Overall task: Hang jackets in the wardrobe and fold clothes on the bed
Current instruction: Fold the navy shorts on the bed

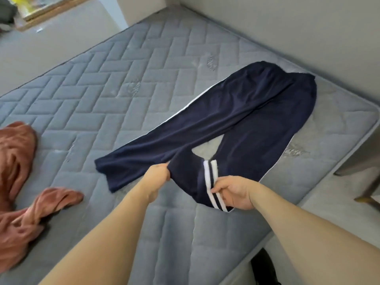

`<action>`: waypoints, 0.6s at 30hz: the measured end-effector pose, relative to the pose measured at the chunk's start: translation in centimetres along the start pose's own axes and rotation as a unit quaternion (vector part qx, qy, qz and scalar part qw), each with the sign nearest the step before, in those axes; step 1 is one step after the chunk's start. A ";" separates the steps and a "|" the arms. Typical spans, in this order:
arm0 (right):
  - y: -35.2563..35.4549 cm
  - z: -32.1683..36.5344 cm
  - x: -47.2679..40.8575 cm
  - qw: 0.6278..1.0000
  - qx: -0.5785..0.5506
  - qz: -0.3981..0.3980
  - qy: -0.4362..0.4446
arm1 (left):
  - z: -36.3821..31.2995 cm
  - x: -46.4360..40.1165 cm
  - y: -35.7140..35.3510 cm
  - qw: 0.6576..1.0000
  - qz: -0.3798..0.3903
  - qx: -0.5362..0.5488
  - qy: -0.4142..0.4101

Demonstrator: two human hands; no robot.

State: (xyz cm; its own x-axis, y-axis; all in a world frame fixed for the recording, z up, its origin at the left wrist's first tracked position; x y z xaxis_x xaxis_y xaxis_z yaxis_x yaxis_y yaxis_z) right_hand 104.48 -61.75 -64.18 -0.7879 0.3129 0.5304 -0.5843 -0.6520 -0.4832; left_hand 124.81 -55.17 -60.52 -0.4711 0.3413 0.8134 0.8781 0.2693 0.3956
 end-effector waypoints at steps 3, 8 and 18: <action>-6.4 -4.1 -1.0 0.977 0.173 0.098 -0.075 | 6.8 -0.6 4.8 0.997 -0.033 -0.072 0.020; -10.3 -11.0 -2.4 0.943 0.306 0.037 -0.125 | 17.3 -1.6 10.4 0.941 -0.157 -0.254 0.158; 7.9 -5.9 -0.4 0.834 0.201 -0.513 0.023 | 7.6 0.1 -6.8 0.926 -0.009 -0.357 -0.125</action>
State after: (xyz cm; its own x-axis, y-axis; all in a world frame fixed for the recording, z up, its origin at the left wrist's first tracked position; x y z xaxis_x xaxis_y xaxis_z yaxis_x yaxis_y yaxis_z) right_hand 99.00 -62.93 -72.30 0.0752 0.8691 0.4890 -0.8500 -0.2005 0.4871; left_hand 118.13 -50.10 -66.42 -0.4116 0.5650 0.7151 0.6599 -0.3565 0.6614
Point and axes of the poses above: each hand's wrist, its own x-axis away from the middle knuckle, its own y-axis out of the back of the hand, z = x × y, the point moved 4 cm from there along -x, towards the middle knuckle, and after that the axes turned 14 degrees about y, right-handed, at the moved point
